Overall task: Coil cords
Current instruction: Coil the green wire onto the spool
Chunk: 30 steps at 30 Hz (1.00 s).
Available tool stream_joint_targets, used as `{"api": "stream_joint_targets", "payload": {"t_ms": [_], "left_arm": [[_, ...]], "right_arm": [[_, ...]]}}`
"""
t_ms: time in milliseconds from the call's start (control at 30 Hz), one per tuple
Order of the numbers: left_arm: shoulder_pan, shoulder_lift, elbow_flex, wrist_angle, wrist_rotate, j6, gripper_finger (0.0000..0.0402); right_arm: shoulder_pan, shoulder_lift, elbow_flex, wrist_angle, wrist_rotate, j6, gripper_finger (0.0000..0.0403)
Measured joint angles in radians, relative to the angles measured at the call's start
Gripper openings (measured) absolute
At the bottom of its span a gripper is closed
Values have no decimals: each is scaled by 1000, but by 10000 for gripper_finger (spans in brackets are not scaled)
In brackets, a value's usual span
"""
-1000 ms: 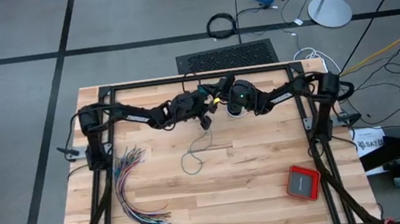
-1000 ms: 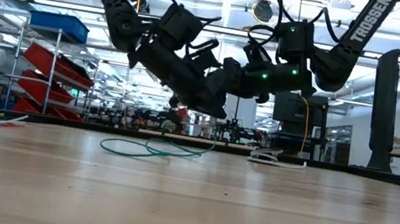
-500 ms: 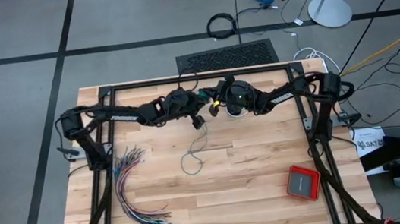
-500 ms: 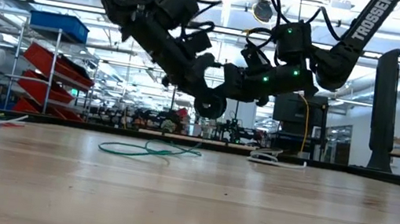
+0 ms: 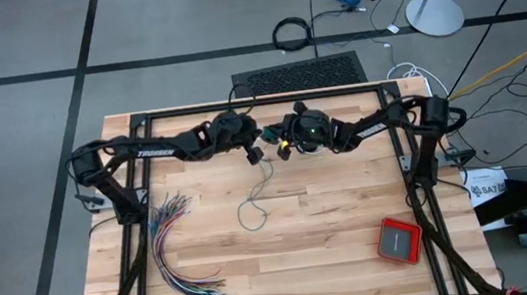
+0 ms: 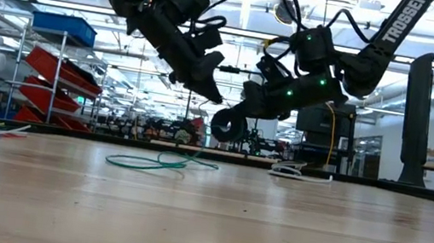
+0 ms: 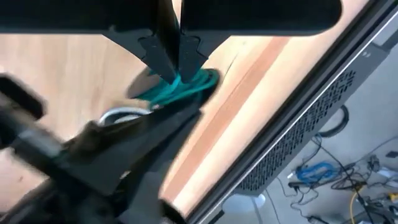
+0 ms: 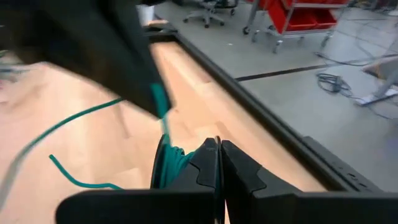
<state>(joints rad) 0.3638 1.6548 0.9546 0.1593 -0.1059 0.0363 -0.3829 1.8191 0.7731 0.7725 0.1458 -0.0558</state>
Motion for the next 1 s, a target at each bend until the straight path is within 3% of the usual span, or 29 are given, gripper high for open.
{"api": "stream_joint_targets", "payload": {"t_ms": [400,533,1000], "left_arm": [[63,0,0,-120,5,88,0],[74,-1,0,-100,72,118,0],[96,45,-139,338,196,127,61]], "right_arm": [[25,-84,-10,-31,-47,-21,0],[25,-143,-48,-32,-48,-31,0],[15,-196,-129,179,-96,41,0]]}}
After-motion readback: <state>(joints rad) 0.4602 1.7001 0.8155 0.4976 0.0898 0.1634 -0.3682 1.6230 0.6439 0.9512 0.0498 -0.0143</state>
